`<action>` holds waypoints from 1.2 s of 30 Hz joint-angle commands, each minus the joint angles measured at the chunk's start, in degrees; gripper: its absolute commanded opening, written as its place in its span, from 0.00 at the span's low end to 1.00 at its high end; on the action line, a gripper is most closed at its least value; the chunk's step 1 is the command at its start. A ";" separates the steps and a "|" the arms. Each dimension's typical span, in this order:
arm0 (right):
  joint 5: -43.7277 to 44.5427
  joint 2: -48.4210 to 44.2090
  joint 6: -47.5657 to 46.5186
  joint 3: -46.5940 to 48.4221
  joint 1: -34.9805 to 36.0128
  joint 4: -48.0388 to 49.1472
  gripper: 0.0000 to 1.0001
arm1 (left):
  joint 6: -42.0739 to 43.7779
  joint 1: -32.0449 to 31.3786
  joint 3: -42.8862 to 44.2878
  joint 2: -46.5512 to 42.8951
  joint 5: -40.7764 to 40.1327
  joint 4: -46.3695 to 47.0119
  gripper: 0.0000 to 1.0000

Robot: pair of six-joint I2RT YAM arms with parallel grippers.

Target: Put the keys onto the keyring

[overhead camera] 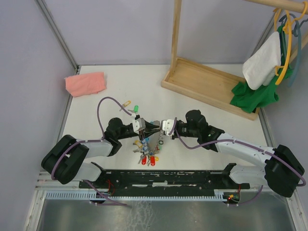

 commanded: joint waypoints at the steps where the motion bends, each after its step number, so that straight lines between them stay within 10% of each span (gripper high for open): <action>1: -1.23 -0.94 0.95 3.08 -0.19 3.86 0.01 | 3.85 -0.01 1.88 -0.12 1.00 -0.99 0.28; 22: -3.88 0.98 2.37 4.41 -0.38 2.68 0.01 | 2.83 -0.14 2.29 -0.62 2.12 1.15 0.19; 27: -3.53 1.32 3.04 4.65 -0.42 1.87 0.01 | 2.48 -0.10 1.57 -1.04 1.39 3.02 0.03; 36: 1.83 -0.67 5.90 3.25 -1.03 0.43 0.32 | 8.16 -0.12 1.26 -5.97 -0.58 -6.08 0.03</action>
